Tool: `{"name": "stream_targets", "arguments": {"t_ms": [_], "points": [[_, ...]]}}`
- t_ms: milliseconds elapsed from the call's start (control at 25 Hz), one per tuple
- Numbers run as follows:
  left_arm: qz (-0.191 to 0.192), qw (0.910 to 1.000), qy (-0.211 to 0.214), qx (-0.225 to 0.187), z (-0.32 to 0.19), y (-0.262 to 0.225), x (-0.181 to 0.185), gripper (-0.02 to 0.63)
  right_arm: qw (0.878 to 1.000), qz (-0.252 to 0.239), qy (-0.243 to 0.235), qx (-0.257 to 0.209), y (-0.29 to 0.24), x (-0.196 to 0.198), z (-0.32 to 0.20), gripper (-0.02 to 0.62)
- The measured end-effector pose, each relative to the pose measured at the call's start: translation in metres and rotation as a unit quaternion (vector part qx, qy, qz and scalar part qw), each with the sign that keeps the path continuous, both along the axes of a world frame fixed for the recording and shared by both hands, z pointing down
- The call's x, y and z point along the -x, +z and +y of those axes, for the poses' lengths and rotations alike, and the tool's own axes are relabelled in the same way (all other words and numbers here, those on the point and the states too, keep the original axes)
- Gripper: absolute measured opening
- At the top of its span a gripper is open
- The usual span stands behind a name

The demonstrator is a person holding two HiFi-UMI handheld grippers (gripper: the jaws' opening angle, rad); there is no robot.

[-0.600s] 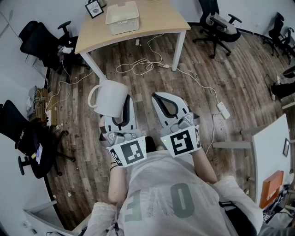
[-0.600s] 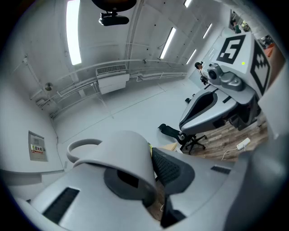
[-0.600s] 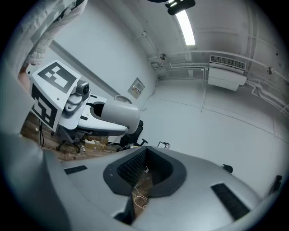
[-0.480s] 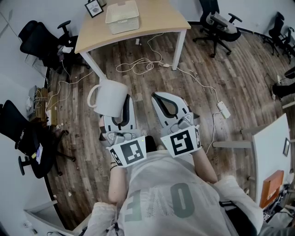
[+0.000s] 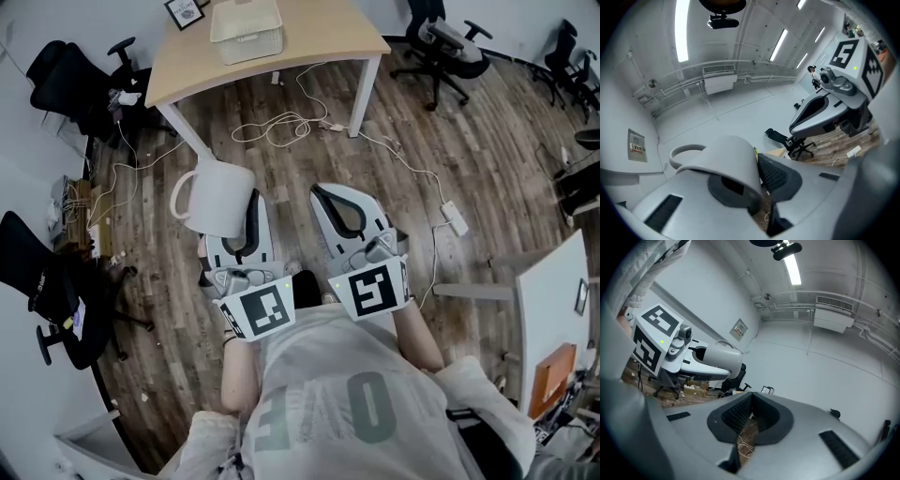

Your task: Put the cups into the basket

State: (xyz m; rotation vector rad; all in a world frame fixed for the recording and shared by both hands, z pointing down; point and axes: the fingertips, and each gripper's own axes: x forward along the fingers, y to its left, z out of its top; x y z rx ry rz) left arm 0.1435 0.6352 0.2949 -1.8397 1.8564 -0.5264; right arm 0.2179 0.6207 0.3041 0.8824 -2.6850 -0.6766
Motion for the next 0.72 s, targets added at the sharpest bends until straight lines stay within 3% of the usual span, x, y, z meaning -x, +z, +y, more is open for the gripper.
{"name": "stream_targets", "arguments": {"t_ms": [200,560,720], "points": [[0.007,0.9999,-0.006,-0.008,-0.034,0.002,0.040,0.067,1.000,0.002,-0.003,0.006,0.007,0.035,-0.035,-0.002],[0.029,0.9989,0.005,-0.037,-0.114,-0.022,0.138,0.067,0.999,0.046,-0.021,0.000,-0.003,0.140,-0.111,-0.001],[0.026,0.9988,0.010,-0.041,-0.142,-0.030,0.165,0.067,1.000,0.021,-0.005,0.008,-0.010,0.160,-0.142,-0.002]]}}
